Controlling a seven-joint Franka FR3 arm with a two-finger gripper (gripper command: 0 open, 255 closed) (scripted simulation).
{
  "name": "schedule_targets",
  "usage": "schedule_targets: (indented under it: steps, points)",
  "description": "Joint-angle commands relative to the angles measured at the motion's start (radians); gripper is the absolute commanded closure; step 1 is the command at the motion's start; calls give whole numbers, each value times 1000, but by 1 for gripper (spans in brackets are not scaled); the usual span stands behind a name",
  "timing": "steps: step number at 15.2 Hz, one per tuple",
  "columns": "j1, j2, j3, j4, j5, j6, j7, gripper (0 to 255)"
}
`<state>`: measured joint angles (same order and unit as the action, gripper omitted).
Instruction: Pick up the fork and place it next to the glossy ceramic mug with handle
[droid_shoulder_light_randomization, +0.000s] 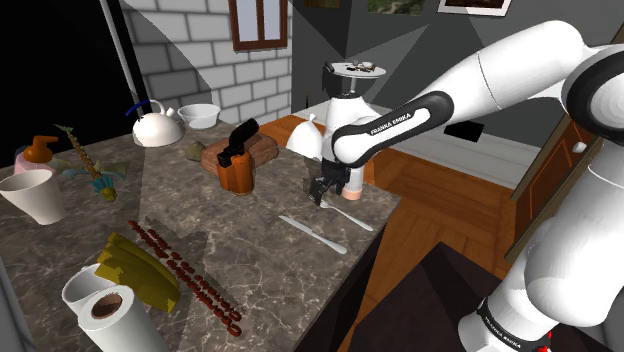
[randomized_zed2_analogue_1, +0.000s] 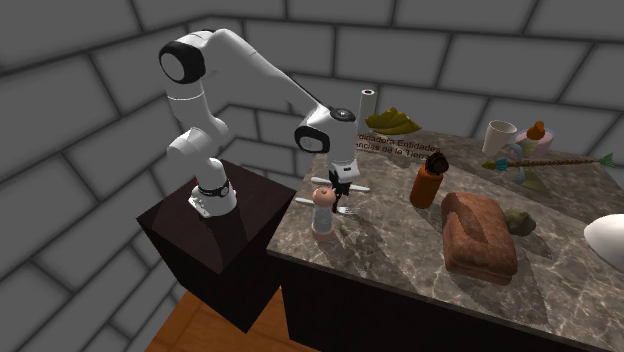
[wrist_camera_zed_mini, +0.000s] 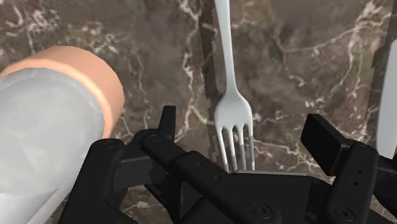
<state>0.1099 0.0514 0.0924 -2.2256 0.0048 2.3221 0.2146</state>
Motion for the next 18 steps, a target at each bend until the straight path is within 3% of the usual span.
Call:
schedule_targets:
  steps: [1,11,12,18]
  points:
    - [1,18,0,-9,-2,27,2,0]
    - [1,41,0,-18,-5,60,4,0]
    - [1,41,0,-18,-5,60,4,255]
    - [1,41,0,-16,-5,57,4,255]
